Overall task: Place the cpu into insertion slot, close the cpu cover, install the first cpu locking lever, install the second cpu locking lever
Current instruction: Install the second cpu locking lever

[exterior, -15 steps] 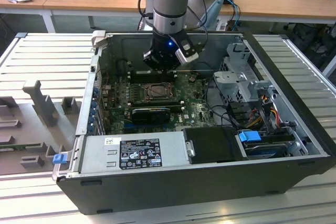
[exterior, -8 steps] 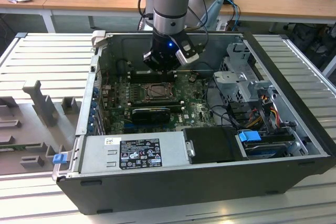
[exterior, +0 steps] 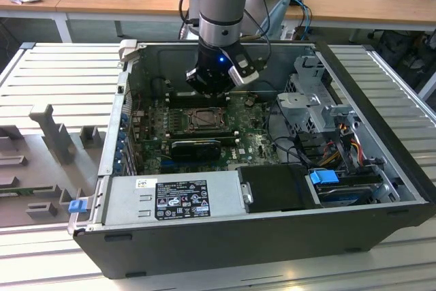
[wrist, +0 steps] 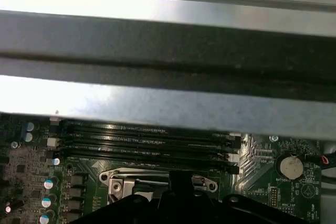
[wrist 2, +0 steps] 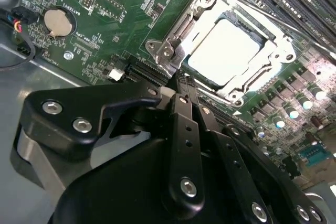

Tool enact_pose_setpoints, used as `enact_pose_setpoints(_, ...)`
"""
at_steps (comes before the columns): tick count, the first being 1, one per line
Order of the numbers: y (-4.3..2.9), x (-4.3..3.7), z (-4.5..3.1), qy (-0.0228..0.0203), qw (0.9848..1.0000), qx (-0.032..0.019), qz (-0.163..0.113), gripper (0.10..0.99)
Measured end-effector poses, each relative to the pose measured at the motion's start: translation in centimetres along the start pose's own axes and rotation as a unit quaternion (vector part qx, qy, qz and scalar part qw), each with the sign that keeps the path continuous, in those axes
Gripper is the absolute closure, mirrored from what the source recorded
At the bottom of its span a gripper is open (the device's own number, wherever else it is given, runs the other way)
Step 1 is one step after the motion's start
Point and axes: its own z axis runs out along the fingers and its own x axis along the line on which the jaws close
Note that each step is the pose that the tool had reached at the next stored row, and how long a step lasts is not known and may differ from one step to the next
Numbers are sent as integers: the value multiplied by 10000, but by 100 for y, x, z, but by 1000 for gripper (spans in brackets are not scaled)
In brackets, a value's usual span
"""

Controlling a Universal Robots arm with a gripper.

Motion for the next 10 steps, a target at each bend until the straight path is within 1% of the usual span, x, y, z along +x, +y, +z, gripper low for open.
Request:
enact_pose_setpoints(4,16,-1,-171,0,10000,0,0,980)
enact_pose_setpoints(5,26,-2,-278,0,10000,-1,-1,980)
enact_pose_setpoints(6,33,-2,-361,0,10000,0,-1,980)
enact_pose_setpoints(7,20,-1,-368,0,10000,-1,-2,980)
enact_pose_setpoints(9,-28,3,-372,0,10000,0,-1,980)
enact_pose_setpoints(10,-63,6,-376,0,10000,0,-1,980)
